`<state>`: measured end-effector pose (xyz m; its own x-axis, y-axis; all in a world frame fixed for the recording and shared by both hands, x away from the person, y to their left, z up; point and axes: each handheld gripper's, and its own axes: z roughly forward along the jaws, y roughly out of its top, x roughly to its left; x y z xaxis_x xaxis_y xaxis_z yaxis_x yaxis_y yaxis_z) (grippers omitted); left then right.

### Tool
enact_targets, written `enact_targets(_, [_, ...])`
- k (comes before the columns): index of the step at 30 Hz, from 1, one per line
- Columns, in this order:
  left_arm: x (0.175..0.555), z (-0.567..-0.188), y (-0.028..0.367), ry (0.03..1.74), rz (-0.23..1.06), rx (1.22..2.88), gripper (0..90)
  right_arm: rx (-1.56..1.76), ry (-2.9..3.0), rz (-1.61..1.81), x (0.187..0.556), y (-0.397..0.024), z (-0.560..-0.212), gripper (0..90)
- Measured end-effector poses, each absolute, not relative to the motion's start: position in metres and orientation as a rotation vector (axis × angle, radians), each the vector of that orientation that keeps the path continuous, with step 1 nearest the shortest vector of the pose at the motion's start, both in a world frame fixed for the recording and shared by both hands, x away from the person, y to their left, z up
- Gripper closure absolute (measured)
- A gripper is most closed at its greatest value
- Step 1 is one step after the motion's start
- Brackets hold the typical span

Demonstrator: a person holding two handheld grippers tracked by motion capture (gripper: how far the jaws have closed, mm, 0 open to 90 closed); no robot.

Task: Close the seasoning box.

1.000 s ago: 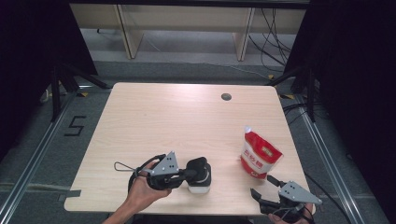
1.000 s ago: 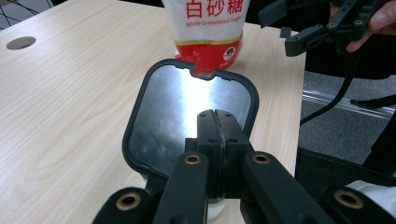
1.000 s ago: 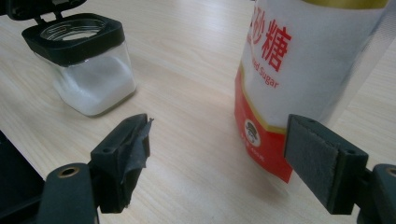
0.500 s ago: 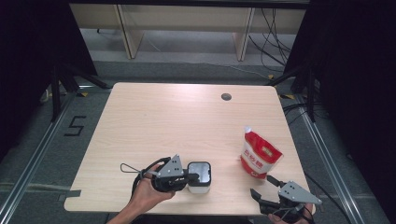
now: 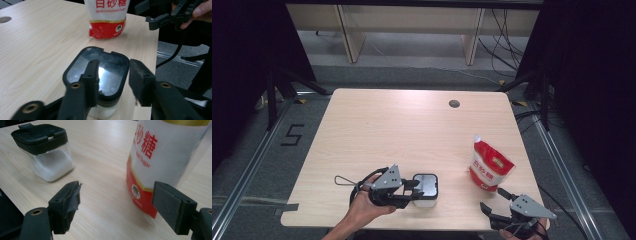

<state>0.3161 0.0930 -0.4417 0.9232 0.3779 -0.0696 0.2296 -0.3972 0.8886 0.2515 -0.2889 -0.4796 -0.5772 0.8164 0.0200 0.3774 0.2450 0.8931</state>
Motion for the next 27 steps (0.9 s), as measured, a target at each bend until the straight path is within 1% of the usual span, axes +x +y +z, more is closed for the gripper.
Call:
enact_targets(3, [0.314, -0.441, 0.098, 0.451, 0.191, 1.980, 49.6, 1.050, 2.063, 1.285, 0.253, -0.290, -0.479, 24.0])
enact_targets(6, [0.313, -0.443, 0.100, 0.475, 0.196, 1.974, 42.4, 1.106, 2.072, 1.286, 0.250, -0.288, -0.479, 24.0])
enact_targets(8, [0.313, -0.445, 0.101, 0.499, 0.180, 1.961, 38.8, 1.105, 2.072, 1.286, 0.250, -0.288, -0.479, 24.0])
enact_targets(9, [0.314, -0.446, 0.103, 0.484, 0.179, 1.973, 37.6, 1.072, 2.078, 1.288, 0.252, -0.289, -0.479, 24.0])
enact_targets(10, [0.313, -0.448, 0.104, 0.510, 0.177, 1.966, 36.8, 1.062, 2.071, 1.277, 0.252, -0.289, -0.479, 24.0])
enact_targets(16, [0.312, -0.452, 0.118, 0.531, 0.202, 1.971, 33.0, 1.057, 2.082, 1.281, 0.252, -0.289, -0.480, 23.8])
enact_targets(21, [0.308, -0.454, 0.129, 0.543, 0.217, 1.970, 31.5, 1.056, 2.075, 1.270, 0.252, -0.289, -0.480, 23.7])
enact_targets(27, [0.305, -0.458, 0.138, 0.574, 0.192, 1.966, 30.0, 1.064, 2.087, 1.290, 0.252, -0.287, -0.480, 23.6])
